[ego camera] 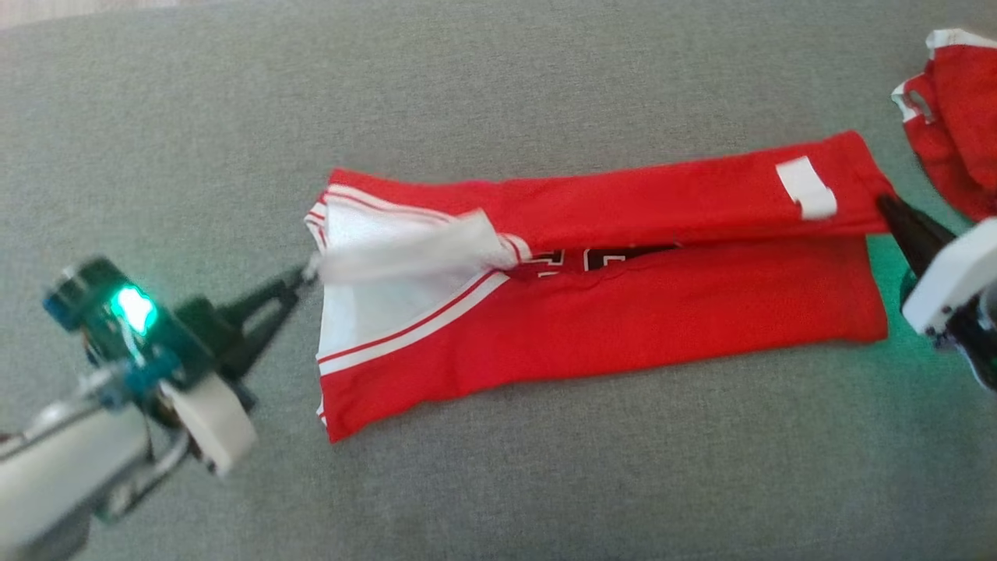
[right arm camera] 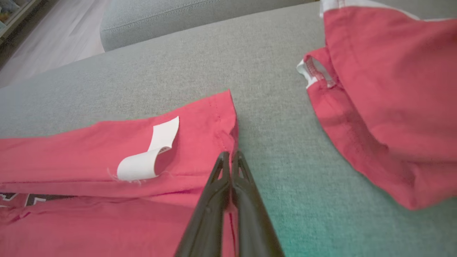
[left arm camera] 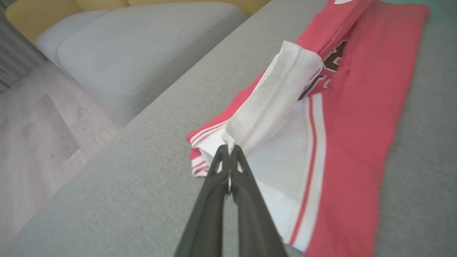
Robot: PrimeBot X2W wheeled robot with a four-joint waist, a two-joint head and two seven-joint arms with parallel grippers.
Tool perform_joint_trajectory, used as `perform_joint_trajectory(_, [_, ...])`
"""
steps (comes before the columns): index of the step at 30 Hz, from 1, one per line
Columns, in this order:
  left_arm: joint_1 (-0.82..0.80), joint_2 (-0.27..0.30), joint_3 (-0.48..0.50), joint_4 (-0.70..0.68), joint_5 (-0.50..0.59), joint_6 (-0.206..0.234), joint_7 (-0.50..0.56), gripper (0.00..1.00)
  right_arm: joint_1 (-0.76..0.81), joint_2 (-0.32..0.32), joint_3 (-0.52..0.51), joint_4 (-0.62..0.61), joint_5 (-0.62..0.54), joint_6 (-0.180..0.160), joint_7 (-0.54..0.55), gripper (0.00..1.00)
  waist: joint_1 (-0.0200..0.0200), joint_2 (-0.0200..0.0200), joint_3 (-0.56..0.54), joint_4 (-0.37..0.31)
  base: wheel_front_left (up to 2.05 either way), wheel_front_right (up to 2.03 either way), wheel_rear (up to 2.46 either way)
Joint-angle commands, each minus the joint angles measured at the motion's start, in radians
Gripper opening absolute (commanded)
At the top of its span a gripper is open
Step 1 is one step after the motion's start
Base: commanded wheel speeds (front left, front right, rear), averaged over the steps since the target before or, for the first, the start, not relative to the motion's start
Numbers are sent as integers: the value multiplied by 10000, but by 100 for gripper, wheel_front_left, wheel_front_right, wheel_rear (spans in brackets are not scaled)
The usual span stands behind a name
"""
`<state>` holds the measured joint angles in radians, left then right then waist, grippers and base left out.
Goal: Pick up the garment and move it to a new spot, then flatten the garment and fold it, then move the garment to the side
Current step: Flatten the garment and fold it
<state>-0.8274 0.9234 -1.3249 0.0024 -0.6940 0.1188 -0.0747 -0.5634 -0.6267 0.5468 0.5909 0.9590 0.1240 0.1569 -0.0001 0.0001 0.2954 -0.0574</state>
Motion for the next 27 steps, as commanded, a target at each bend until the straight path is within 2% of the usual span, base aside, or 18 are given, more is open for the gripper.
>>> perform_joint_trajectory(1, [44,470,466,-362,37,190,87,0,354,-377,-176,-254,-62,67,-84,6,1,-1,-2,39,0,0,0])
perform_joint_trajectory(3, [343,413,462,-611,77,378,170,0,598,-293,-403,-279,-141,67,-45,23,1,-1,28,87,0,0,0])
perform_joint_trajectory(4, [476,351,461,-657,76,491,165,0,687,-234,-509,-284,-227,67,-75,36,1,-1,49,103,0,0,0])
perform_joint_trajectory(5, [737,155,464,-643,-34,709,48,22,850,-73,-704,-273,-442,67,-196,80,1,-1,78,124,0,0,0])
perform_joint_trajectory(6, [858,36,520,-586,-124,880,-89,97,926,16,-842,-247,-564,67,-325,100,1,-1,77,129,0,0,0])
perform_joint_trajectory(8, [1105,-233,690,-417,-250,1342,-481,100,1113,274,-1256,-187,-730,67,-737,100,1,-1,31,128,0,0,0])
perform_joint_trajectory(10, [1447,-558,961,-168,-423,2016,-985,100,1392,507,-1650,-211,-933,67,-1208,100,1,-1,-66,116,0,0,0])
perform_joint_trajectory(15, [2697,-1689,2061,329,-964,3978,-1780,100,2456,1190,-2835,-315,-1539,67,-2462,100,1,-1,-447,167,0,0,0])
perform_joint_trajectory(18, [3373,-2589,3103,226,-72,5380,-1860,100,3149,1728,-3731,-260,-2030,67,-3066,100,1,-1,-716,316,0,0,0])
perform_joint_trajectory(20, [4020,-3361,3940,-160,747,6109,-1865,100,3509,2139,-4375,-251,-2372,67,-3319,100,1,-1,-856,483,0,0,0])
perform_joint_trajectory(22, [4726,-4040,4511,-481,1486,6428,-1867,100,3729,2516,-4907,-271,-2715,67,-3392,100,1,-1,-999,663,0,0,0])
perform_joint_trajectory(23, [5307,-4552,4788,-644,2134,6394,-1868,100,3795,2803,-5350,-264,-3081,67,-3289,100,1,-1,-1116,837,0,0,0])
perform_joint_trajectory(24, [5307,-4552,4788,-644,2134,6394,-1868,100,3795,2803,-5350,-264,-3081,67,-3289,100,1,-1,-1116,837,0,0,0])
perform_joint_trajectory(27, [5844,-5116,4978,-707,2984,6101,-1868,100,3602,3150,-6021,-149,-3694,67,-2990,100,1,-1,-1230,1116,0,0,0])
